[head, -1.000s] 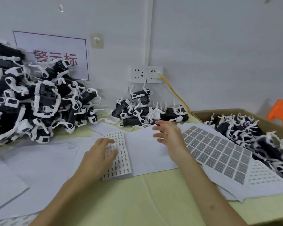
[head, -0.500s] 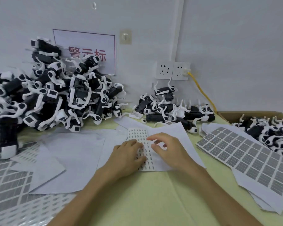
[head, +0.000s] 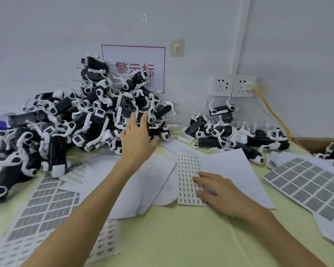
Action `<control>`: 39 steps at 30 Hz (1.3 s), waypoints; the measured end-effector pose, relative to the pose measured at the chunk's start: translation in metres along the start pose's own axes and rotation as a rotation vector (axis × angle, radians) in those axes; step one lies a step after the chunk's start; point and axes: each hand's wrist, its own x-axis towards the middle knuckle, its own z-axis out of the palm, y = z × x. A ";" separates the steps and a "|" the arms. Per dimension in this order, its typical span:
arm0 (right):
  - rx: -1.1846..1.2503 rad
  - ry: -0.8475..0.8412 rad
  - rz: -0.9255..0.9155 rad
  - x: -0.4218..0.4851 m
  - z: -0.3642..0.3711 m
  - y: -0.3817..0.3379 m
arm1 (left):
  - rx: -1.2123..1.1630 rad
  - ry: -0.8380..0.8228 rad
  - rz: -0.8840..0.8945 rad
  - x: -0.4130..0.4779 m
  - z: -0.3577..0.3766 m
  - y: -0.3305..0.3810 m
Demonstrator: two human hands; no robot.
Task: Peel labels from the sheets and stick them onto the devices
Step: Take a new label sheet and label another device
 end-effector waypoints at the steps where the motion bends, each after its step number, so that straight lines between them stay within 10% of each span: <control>1: 0.009 -0.001 0.002 0.000 0.000 0.001 | 0.010 0.025 -0.014 0.014 -0.003 -0.006; 8: 0.048 -0.003 0.006 0.000 0.002 0.003 | -0.135 0.086 -0.250 0.073 -0.014 -0.046; 21: 0.071 0.021 -0.012 -0.005 -0.005 -0.009 | -0.818 0.396 -0.064 0.030 -0.051 0.019; 30: 0.924 0.435 0.015 -0.006 -0.029 -0.021 | -0.687 0.146 0.361 -0.084 0.014 0.079; 39: 1.061 0.463 -0.035 -0.008 -0.031 -0.033 | -0.554 0.015 0.480 -0.101 0.025 0.074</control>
